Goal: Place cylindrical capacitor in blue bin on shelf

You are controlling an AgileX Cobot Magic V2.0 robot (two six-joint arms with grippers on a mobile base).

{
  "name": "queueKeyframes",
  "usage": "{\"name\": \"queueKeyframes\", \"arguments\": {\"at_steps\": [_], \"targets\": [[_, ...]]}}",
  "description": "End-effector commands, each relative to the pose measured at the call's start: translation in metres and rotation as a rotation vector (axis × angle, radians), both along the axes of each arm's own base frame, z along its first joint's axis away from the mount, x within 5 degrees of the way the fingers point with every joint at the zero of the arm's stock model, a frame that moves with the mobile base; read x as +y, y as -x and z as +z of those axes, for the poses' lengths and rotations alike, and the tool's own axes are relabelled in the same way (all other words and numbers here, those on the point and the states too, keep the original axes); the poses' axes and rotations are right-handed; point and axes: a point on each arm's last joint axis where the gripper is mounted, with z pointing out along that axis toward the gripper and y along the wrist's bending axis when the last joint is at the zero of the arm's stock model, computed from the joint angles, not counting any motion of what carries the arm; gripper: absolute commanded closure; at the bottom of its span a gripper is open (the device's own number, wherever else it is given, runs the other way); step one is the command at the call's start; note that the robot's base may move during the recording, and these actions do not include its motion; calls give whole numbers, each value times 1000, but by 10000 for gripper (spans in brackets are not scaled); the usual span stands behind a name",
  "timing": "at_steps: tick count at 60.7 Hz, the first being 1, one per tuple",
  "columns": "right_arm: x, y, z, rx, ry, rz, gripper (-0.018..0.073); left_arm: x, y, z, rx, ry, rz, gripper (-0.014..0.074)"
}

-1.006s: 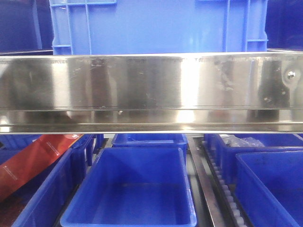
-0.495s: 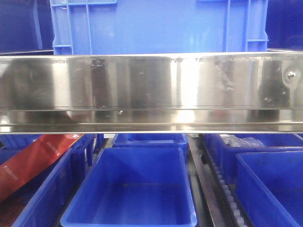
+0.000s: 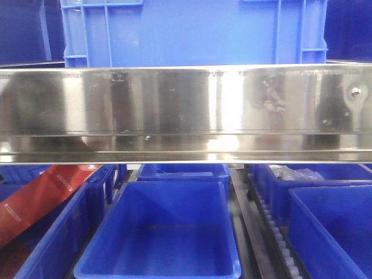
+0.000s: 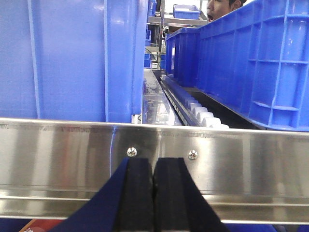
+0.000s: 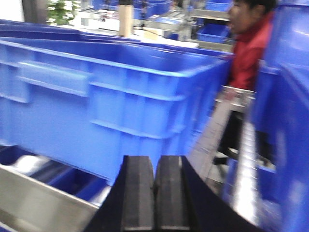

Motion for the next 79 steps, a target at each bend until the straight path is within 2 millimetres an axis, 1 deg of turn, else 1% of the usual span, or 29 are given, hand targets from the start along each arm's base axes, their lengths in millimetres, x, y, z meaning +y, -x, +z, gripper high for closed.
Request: {"name": "queueKeyframes", "arguments": {"at_steps": [1,6,9,13,21,25,35,38,41,49,79], "targets": [[-8,6,-4,10,-9,-74,721,0,1,3,-31,17,-4,707],[-17,12,-12,-11,-39,-165,721,0,1,3,-31,17,-4,707],[-21,14,-21,-21,-61,-216,721,0,1,3,-31,17,-4,707],[-26,17,-38,-33,-95,-283,721,0,1,3,-31,17,-4,707],[-32,19,-79,-10,-120,-386,721,0,1,3,-31,17,-4,707],[-34,20,-98,8,-89,-412,721,0,1,3,-31,17,-4,707],[-34,26,-126,4,-53,-422,721,0,1,3,-31,17,-4,707],[-35,25,-123,-30,-44,-424,721,0,1,3,-31,17,-4,707],[-35,26,-126,5,-16,-425,721,0,1,3,-31,17,-4,707],[-36,26,-126,-13,38,-430,721,0,1,3,-31,17,-4,707],[-35,25,-123,-22,-51,-423,721,0,1,3,-31,17,-4,707]]}}
